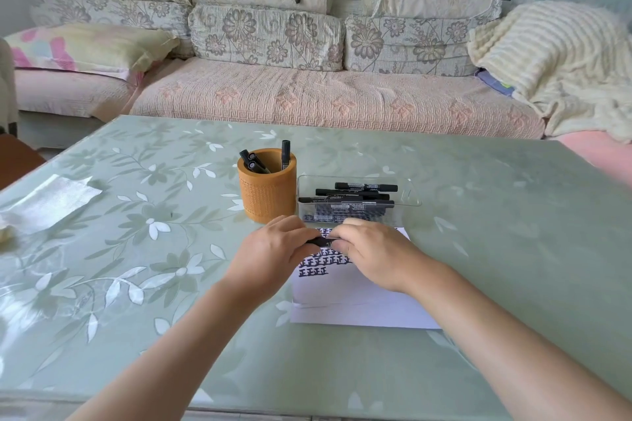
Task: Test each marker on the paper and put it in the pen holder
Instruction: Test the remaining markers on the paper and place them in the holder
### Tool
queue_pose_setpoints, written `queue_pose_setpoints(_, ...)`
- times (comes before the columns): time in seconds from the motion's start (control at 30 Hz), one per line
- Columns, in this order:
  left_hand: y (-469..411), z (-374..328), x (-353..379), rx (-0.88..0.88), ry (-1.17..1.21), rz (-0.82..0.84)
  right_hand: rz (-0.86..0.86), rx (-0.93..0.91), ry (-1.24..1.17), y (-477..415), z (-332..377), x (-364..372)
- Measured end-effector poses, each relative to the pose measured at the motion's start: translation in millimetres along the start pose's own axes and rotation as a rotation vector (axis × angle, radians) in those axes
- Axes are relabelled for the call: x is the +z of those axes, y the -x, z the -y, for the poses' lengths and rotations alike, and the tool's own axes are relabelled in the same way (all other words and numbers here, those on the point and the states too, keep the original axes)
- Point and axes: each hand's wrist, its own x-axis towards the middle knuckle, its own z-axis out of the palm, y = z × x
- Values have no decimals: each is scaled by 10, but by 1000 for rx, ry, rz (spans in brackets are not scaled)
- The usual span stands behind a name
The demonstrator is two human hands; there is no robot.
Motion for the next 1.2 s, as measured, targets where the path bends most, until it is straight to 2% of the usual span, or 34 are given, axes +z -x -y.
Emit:
queue_pose_setpoints(0.1, -7, 7, -4, -41, 11, 41, -44, -38, 12, 0, 6, 29)
queue_pose_setpoints(0.23, -33, -8, -8, -177, 135, 172, -207, -200, 116, 35, -9, 26)
queue_pose_setpoints(0.33, -46, 32, -18, -170, 209, 183, -270, -242, 165, 33, -16, -2)
queue_pose_setpoints(0.43, -57, 61, -35, -45, 139, 114, -213, -145, 149, 53, 38, -12)
queue_pose_setpoints(0.5, -54, 67, -72, 70, 47, 67, -80, -6, -48, 55, 54, -39)
queue_pose_setpoints(0.57, -36, 100, -106, 96, 20, 43, -8, 67, -165, 67, 39, -85)
queue_pose_setpoints(0.7, 14, 247, -170, -85, 65, 43, -65, 31, -15, 116, -123, -108)
queue_pose_setpoints(0.83, 101, 335, -58, -195, 35, 92, -111, 36, -127, 125, -199, -34)
queue_pose_setpoints(0.93, 151, 348, 43, -277, -78, 140, -131, 38, -210, 101, -170, 11)
queue_pose_setpoints(1.07, 186, 348, 85, -261, -162, 93, -111, 40, -245, 119, -124, 16)
queue_pose_setpoints(1.2, 221, 342, 117, -248, -155, 80, -179, -18, -286, 132, -84, 25)
